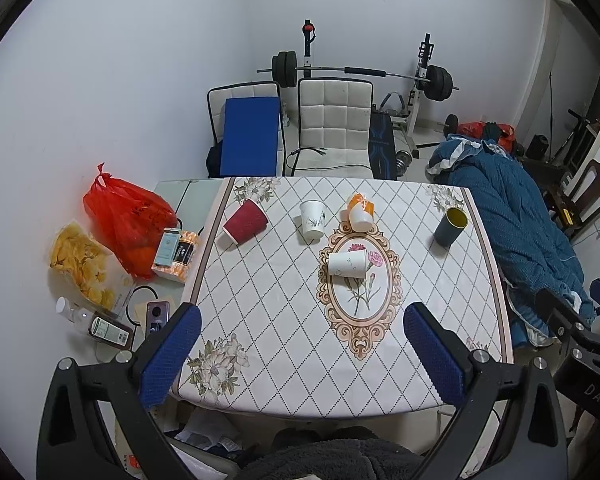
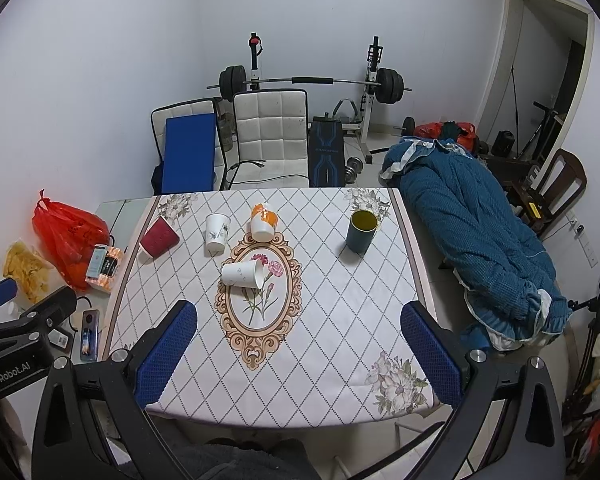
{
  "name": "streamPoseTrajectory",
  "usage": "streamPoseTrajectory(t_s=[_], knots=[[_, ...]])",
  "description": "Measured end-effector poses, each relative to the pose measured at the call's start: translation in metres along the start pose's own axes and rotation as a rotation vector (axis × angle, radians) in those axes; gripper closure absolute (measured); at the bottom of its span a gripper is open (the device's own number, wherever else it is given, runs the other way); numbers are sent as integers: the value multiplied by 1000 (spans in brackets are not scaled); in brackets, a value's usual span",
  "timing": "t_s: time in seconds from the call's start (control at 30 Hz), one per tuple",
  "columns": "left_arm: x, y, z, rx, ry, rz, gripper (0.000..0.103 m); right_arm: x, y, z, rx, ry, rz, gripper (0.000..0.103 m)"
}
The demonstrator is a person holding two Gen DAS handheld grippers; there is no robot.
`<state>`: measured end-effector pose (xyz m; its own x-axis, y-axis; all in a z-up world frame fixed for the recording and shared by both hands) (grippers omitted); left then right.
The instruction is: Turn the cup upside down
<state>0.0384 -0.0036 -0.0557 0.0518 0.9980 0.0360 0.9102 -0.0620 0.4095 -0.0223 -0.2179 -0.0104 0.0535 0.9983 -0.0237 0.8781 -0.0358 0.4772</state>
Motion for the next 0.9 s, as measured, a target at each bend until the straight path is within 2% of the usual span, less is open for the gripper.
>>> streamPoseTrajectory(t_s=[0.9], knots=[[-1,-2,-4,-1,-10,3,0,4,-2,-5,-1,6,13,0]])
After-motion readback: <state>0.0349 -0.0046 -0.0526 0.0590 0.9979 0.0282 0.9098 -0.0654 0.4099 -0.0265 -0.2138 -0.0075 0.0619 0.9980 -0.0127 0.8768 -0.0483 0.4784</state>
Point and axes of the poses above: each gripper's, at about its wrist camera, not at the fingertips, and z roughly the way its jaws point, x to its left, y to its top, the point moved 8 cm from there along z, roughly the way its jaws point, and after that the axes turned 11 degrees about x, right-handed, at the moved point
